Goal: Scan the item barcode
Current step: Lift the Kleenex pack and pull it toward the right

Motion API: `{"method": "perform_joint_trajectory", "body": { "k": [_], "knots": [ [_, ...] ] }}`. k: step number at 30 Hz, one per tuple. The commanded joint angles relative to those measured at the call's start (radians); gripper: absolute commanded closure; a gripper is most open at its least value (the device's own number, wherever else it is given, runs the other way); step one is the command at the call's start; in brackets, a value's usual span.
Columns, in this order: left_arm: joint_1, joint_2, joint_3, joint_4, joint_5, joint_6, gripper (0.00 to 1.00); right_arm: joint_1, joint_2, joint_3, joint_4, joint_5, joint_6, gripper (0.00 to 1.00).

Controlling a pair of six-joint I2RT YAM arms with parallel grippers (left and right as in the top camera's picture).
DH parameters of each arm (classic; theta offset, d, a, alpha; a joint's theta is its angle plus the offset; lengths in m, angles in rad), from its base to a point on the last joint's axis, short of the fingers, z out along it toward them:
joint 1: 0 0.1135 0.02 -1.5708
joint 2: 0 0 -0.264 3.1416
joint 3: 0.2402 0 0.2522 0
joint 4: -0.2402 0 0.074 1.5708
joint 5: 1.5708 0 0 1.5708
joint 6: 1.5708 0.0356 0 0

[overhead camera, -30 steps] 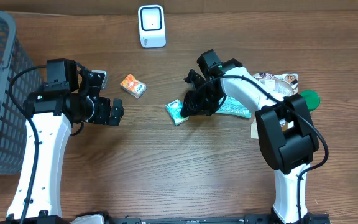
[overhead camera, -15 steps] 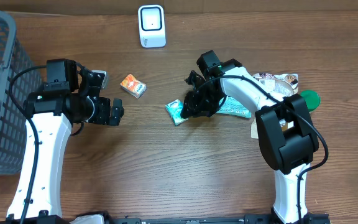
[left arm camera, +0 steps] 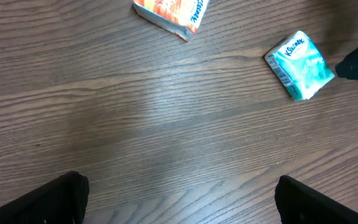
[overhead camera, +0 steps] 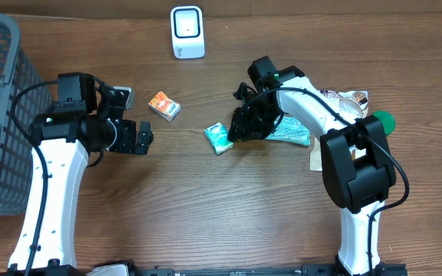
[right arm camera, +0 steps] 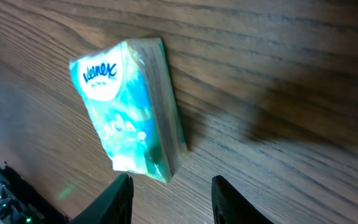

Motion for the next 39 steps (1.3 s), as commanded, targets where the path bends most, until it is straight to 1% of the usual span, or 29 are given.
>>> {"method": "perform_joint_trajectory", "body": {
  "k": [1, 27, 39],
  "knots": [
    [0.002, 0.001, 0.005, 0.001, 0.008, 0.022, 0.01, -0.003, -0.031, 0.024, 0.003, 0.018, 0.0, 0.62],
    [0.002, 0.002, 0.005, 0.001, 0.004, 0.022, 0.01, -0.003, -0.031, 0.024, 0.004, 0.018, 0.0, 0.61],
    [0.002, 0.002, 0.005, 0.001, 0.005, 0.022, 0.0, 0.008, -0.027, 0.016, 0.07, 0.018, 0.038, 0.61]
  ]
}}
